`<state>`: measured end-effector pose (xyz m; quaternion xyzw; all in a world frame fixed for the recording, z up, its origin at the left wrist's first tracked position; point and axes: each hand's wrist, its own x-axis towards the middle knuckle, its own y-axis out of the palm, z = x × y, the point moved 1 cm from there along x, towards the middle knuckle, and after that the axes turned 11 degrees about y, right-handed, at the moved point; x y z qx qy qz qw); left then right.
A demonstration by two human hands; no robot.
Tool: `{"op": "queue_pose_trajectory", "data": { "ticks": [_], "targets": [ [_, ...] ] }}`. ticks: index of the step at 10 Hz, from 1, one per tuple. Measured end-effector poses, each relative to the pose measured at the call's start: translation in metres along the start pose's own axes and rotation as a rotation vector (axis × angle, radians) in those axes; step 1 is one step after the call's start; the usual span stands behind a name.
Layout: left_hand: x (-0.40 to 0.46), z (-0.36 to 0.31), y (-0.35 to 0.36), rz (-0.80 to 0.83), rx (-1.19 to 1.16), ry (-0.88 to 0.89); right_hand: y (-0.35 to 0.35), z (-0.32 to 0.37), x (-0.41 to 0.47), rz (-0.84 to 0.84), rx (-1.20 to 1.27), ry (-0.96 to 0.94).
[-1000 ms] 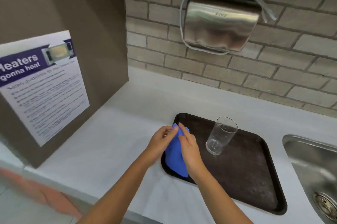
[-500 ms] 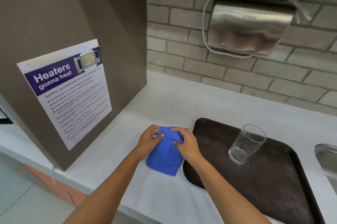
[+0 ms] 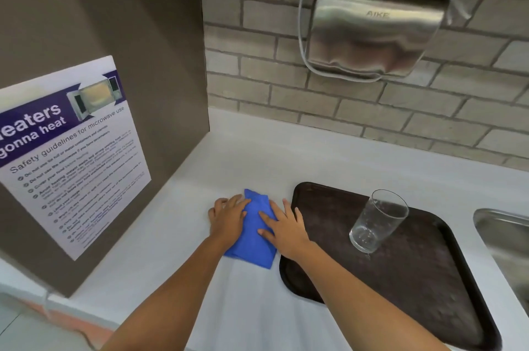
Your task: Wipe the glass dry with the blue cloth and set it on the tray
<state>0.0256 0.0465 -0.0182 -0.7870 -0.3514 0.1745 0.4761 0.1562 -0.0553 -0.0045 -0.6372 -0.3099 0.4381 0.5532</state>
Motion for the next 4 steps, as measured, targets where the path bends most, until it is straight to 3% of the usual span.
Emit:
{"op": "queue_pose_trajectory", "data": {
  "ticks": [2, 4],
  "targets": [
    [0.001, 0.003, -0.011, 0.258, 0.261, -0.023, -0.002, -0.002, 0.005, 0.074, -0.159, 0.025],
    [0.007, -0.008, -0.028, 0.314, 0.441, 0.061, -0.024, 0.000, -0.004, 0.057, -0.133, 0.007]
  ]
}}
